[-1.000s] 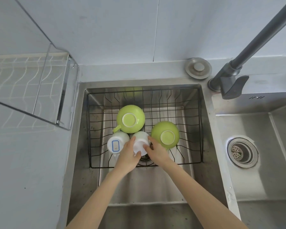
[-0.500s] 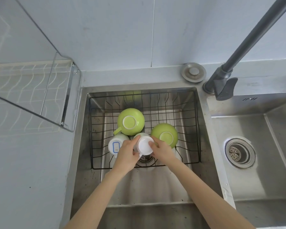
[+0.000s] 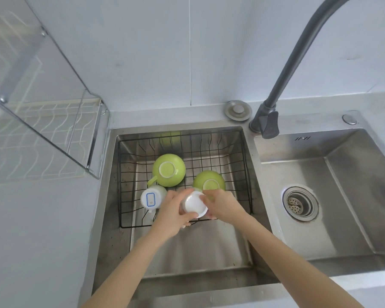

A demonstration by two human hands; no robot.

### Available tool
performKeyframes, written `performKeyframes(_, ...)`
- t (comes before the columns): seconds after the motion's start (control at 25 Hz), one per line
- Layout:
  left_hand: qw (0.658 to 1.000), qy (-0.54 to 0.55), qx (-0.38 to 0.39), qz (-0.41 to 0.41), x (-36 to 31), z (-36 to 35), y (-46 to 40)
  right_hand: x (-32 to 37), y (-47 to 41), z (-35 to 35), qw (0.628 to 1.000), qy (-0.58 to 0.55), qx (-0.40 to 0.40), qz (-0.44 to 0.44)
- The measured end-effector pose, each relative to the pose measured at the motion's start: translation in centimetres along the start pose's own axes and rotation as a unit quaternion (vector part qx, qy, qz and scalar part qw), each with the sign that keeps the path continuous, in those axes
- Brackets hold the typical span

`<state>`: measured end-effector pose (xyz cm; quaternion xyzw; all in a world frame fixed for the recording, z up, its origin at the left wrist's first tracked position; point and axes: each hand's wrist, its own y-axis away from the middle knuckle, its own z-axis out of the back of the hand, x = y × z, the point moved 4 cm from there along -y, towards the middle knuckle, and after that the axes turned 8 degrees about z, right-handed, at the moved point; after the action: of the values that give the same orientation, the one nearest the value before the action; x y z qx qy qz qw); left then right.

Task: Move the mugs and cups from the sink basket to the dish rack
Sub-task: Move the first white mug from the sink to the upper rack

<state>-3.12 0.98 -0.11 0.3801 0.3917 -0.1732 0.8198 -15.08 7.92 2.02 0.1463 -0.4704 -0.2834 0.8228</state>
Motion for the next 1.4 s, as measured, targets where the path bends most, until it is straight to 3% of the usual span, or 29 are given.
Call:
performKeyframes(0.12,0.999,0.004,-0.038,0.019,1.0,-1.3,0.5,-0.3,1.3,-0.9,1.000,-0.021,-0.006,0.002)
performKeyframes(0.32,0.997,0.038,-0.038,0.055,2.7,-1.4,0.9,-0.6,0.8,-2.0,1.000,-0.022,-0.008,0.008)
performKeyframes(0.56,0.992,-0.122,-0.009,0.014,2.4,-2.1,0.5,-1.3,0.2,-2.1,1.000,-0.004,-0.029,0.009)
performKeyframes(0.72,0.986,-0.165,-0.029,0.023,2.4,-2.0,0.1,-1.7,0.1,-1.9,0.999,0.027,-0.024,0.027)
performKeyframes(1.0,0.994,-0.092,-0.061,0.005,2.0,-1.2,0.4,-1.7,1.0,-2.1,0.996,0.004,-0.002,0.090)
performKeyframes(1.4,0.993,-0.028,-0.103,-0.046,-0.8,2.2,3.3,1.2,3.9,-2.1,0.977,0.085,-0.041,0.194)
